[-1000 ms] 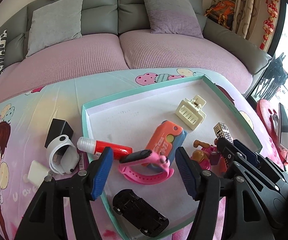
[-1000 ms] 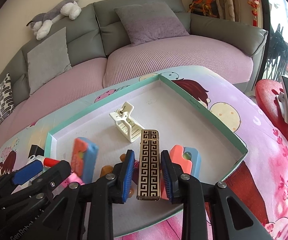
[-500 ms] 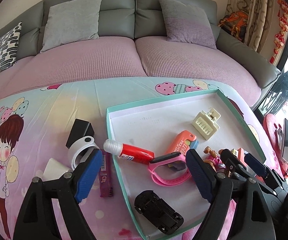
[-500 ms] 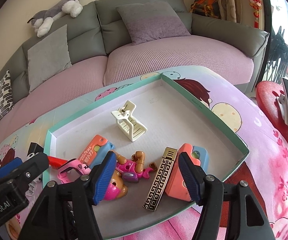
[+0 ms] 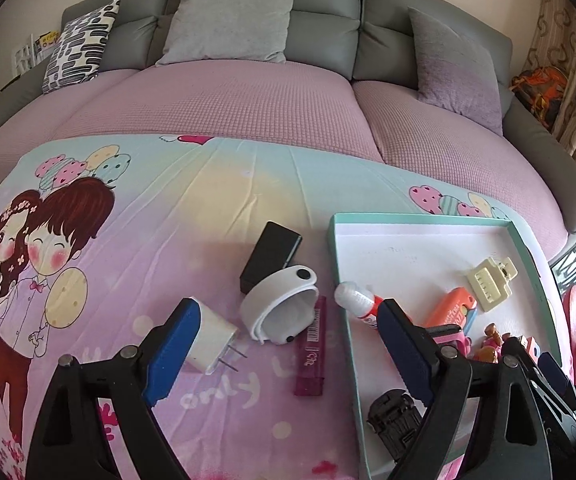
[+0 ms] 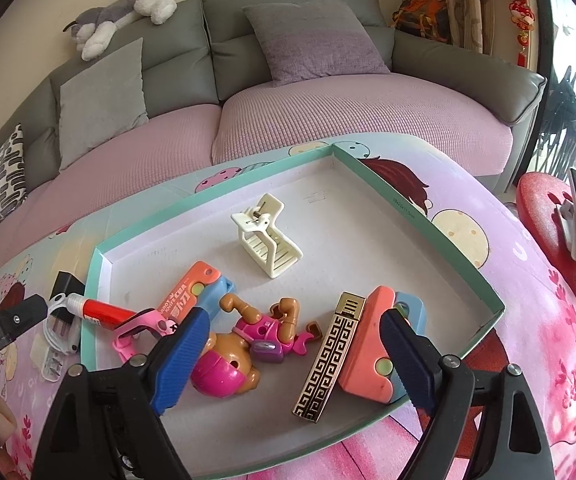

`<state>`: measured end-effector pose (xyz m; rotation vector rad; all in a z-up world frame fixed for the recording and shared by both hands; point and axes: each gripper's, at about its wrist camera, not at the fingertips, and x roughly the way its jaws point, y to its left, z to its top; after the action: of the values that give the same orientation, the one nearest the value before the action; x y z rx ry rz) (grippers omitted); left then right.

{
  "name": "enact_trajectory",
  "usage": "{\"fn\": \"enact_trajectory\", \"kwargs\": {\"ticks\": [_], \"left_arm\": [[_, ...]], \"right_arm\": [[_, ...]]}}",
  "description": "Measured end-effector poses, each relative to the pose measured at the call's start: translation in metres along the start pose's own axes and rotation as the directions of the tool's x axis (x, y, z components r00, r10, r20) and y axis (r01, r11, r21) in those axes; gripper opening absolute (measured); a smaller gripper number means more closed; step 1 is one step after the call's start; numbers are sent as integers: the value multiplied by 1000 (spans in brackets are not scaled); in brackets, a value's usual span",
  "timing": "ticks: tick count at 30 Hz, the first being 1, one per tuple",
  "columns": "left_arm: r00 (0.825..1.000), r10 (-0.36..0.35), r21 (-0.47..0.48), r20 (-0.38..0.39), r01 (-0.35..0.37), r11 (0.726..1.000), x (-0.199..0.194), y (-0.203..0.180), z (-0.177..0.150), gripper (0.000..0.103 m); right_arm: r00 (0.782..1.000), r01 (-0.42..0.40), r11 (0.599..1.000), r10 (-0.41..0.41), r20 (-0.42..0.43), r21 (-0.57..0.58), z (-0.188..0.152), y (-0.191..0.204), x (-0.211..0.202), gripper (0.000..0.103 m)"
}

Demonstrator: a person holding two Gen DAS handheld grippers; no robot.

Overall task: Organize rigid objects
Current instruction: 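Withdraw both tools from the tray back above the remaining items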

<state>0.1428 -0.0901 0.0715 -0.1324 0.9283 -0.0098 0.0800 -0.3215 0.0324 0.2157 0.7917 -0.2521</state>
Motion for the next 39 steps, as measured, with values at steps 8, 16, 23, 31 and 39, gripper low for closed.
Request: {"fn": "enact_trajectory", "kwargs": {"ticks": [8,16,23,31,39], "left_arm": [[999,39,-57,-2,-39,998,2,21,1,90],[998,53,-65,-17,-54,996,6,29,-1,90],[998,61,-89,-19,-62,994,4,43,0,91],[991,130,-164,-27,-133,978,-1,84,-6,91],[985,170,-238,-36,-173,956,-9,123,-15,91]], "right_arm": [[1000,16,1000,-16,8,-21,-1,5,0,103],[1000,13,1000,-13,16,-20,-1,8,-1,103],[998,-29,998,31,49,-54,0,31,-11,103],[991,-122,982,129,39,-147,-8,79,-14,103],[981,-184,961,193,23,-207,-20,116,-15,103]]}}
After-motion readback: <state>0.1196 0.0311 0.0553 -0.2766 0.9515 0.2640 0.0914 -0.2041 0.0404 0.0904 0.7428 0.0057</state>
